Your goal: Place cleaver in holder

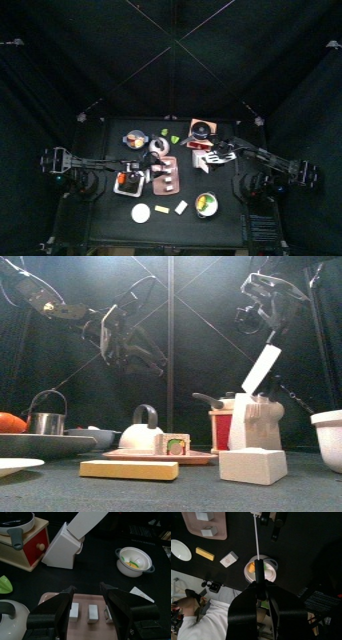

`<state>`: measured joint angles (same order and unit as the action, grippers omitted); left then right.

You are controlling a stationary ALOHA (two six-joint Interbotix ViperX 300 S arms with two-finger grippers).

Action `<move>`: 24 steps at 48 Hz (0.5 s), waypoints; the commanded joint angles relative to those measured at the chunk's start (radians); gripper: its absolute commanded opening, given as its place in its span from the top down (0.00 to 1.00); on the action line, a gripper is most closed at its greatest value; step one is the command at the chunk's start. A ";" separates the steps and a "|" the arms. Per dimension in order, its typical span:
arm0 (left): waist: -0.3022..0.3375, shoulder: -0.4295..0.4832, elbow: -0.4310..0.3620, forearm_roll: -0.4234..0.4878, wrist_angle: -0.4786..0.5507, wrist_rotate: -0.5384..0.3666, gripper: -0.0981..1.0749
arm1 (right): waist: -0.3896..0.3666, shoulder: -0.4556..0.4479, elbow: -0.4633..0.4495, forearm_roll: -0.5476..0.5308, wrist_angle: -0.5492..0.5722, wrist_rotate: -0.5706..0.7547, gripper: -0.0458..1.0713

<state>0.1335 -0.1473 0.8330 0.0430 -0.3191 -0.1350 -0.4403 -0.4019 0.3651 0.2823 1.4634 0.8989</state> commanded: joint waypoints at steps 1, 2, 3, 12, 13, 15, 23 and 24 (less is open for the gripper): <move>0.002 -0.008 -0.008 0.000 -0.002 0.002 0.20 | -0.003 -0.005 -0.008 0.003 -0.008 -0.002 0.68; 0.002 -0.008 -0.008 0.000 -0.002 0.002 0.20 | -0.003 -0.005 -0.008 0.005 -0.006 -0.002 0.68; 0.002 -0.008 -0.009 0.000 -0.003 0.002 0.20 | -0.003 -0.003 -0.008 0.003 -0.008 -0.002 0.68; 0.002 -0.008 -0.008 0.000 -0.003 0.002 0.20 | -0.005 0.006 -0.005 0.000 -0.008 -0.003 0.68; 0.002 -0.008 -0.008 0.000 -0.003 0.002 0.20 | -0.005 0.008 -0.005 0.000 -0.008 -0.003 0.68; 0.002 -0.008 -0.008 0.000 -0.003 0.002 0.20 | -0.006 0.011 -0.005 0.000 -0.008 -0.003 0.68; 0.003 -0.008 -0.006 0.000 -0.003 0.002 0.20 | -0.008 0.021 -0.005 0.003 -0.005 -0.002 0.68; 0.002 -0.008 -0.006 0.000 -0.003 0.002 0.20 | -0.009 0.023 -0.005 0.003 -0.005 -0.002 0.68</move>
<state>0.1335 -0.1473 0.8360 0.0430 -0.3175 -0.1350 -0.4433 -0.3728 0.3712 0.2807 1.4588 0.8974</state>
